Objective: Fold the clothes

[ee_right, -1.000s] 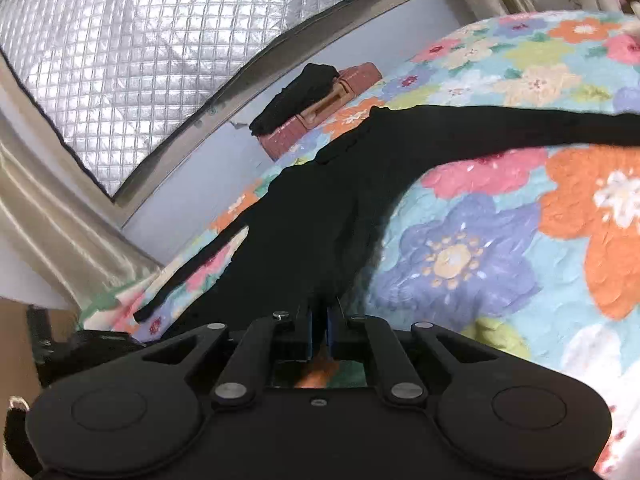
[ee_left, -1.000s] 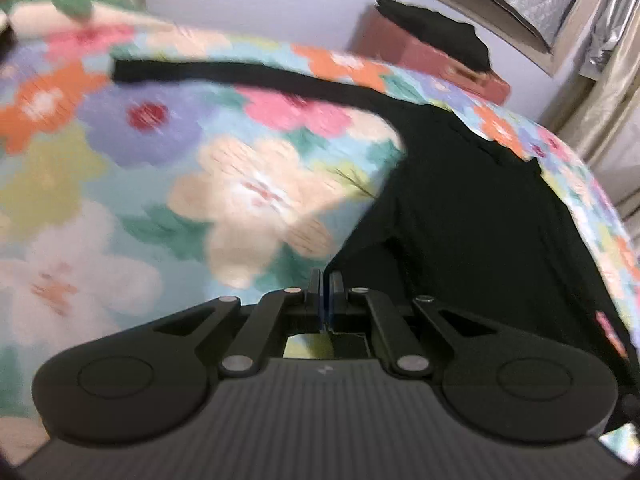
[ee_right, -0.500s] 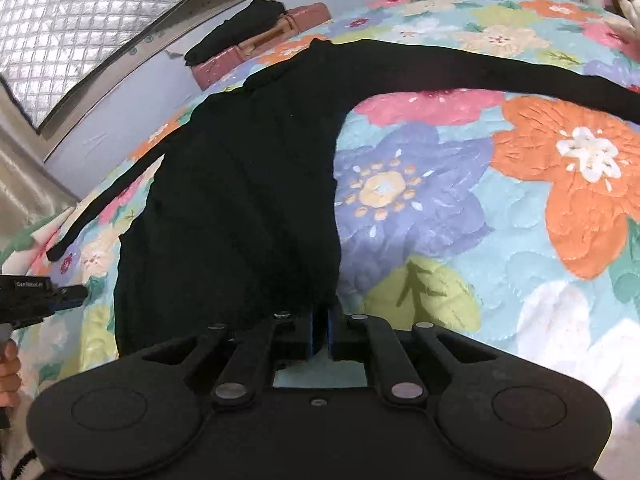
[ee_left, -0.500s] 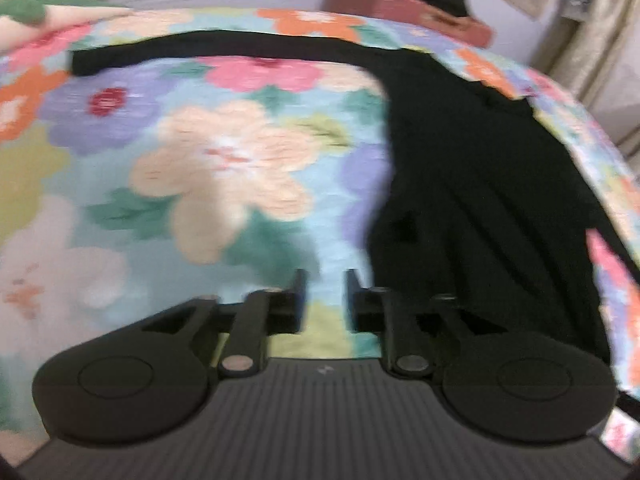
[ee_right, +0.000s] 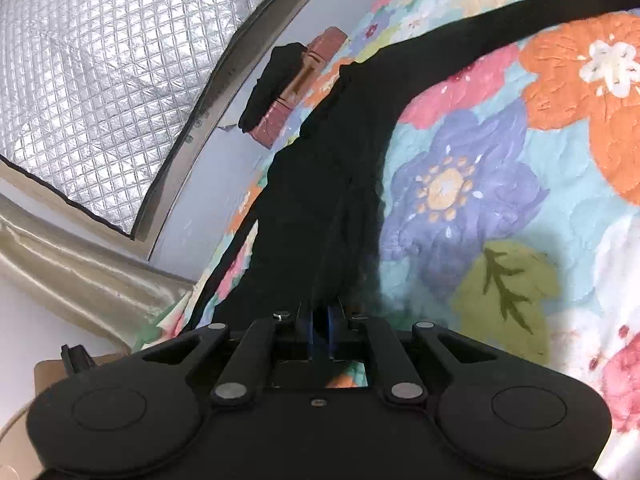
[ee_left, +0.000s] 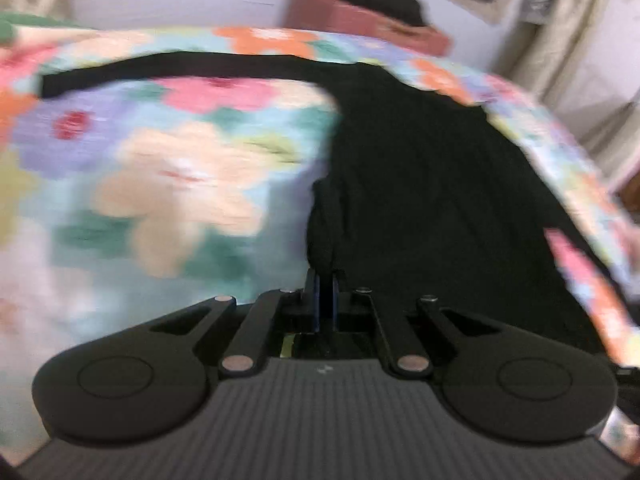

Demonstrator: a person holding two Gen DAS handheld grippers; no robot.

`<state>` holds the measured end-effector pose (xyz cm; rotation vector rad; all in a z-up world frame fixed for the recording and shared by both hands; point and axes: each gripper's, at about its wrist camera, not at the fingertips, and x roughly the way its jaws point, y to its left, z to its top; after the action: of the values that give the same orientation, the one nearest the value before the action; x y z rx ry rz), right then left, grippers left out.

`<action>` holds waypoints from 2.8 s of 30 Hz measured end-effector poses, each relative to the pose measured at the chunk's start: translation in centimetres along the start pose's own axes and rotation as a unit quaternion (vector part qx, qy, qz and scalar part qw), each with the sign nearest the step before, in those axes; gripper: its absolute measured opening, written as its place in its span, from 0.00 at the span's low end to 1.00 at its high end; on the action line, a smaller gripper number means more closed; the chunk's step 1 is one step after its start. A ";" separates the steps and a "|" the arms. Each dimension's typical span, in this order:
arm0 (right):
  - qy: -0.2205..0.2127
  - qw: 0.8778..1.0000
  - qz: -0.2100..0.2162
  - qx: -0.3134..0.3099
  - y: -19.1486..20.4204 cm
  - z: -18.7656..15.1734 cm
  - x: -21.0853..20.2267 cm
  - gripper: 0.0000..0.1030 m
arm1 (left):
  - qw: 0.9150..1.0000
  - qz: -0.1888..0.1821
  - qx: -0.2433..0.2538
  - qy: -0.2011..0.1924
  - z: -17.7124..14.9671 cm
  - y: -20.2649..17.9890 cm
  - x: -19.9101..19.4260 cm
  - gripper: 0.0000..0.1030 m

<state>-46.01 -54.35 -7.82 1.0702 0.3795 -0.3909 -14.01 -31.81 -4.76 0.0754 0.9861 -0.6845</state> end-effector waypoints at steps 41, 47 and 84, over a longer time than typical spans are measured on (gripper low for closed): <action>0.067 0.828 -0.196 -0.521 5.5 27.6 28.0 0.63 | 0.957 -0.047 0.281 -0.051 20.7 -18.8 23.6 0.62; 0.067 0.833 -0.180 -0.519 3.3 30.7 33.7 0.84 | 0.931 0.007 0.357 -0.074 21.2 -22.0 26.3 0.64; -0.079 0.970 -0.145 -0.180 10.1 17.7 2.6 0.90 | 0.998 -0.001 0.064 0.004 12.1 -10.3 0.6 0.90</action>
<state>-36.93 -66.30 6.23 0.6239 0.4464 -0.6364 -10.66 -44.57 4.09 0.1890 0.9490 -0.7481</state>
